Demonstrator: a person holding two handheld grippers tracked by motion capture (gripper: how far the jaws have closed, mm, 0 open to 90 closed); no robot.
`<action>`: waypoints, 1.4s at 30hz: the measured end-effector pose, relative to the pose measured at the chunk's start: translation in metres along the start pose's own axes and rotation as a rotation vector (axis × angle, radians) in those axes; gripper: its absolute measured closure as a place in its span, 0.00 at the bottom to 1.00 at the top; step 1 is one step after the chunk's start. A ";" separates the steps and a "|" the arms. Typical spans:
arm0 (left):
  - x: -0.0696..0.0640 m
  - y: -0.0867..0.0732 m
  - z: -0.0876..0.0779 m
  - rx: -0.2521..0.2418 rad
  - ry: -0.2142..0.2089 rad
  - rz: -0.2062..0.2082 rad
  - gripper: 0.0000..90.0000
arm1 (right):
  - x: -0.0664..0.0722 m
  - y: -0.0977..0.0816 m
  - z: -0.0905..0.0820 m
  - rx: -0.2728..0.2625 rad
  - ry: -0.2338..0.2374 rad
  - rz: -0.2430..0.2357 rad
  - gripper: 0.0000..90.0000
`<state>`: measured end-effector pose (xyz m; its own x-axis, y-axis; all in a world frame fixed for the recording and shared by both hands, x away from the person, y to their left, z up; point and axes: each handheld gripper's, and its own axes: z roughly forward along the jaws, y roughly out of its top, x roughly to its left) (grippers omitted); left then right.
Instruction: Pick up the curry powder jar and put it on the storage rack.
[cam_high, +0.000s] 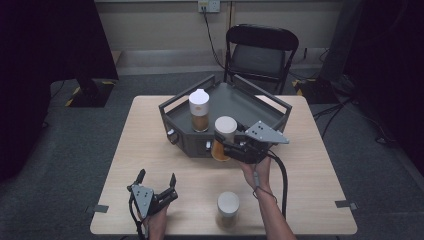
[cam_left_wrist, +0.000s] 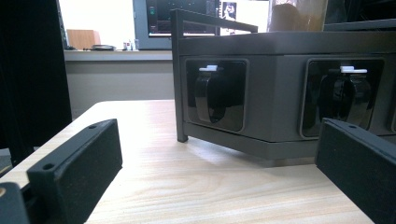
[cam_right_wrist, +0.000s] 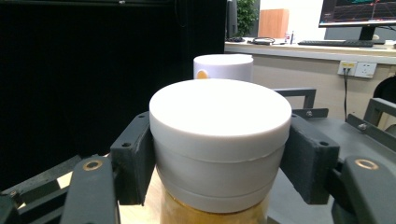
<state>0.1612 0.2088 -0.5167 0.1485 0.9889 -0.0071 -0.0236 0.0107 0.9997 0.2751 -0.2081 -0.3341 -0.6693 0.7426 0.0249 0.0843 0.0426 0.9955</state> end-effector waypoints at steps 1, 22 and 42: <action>0.000 0.000 0.000 0.000 0.000 0.000 0.00 | 0.000 0.001 0.000 -0.002 -0.004 0.002 0.37; 0.000 0.000 0.000 0.000 -0.001 0.000 0.00 | 0.004 0.025 0.005 -0.016 -0.077 0.004 0.37; 0.000 0.000 0.000 0.000 -0.001 0.000 0.00 | 0.011 0.038 0.023 -0.016 -0.196 0.020 0.37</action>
<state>0.1612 0.2090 -0.5166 0.1495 0.9887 -0.0070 -0.0235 0.0106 0.9997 0.2874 -0.1828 -0.2983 -0.5108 0.8592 0.0277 0.0828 0.0171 0.9964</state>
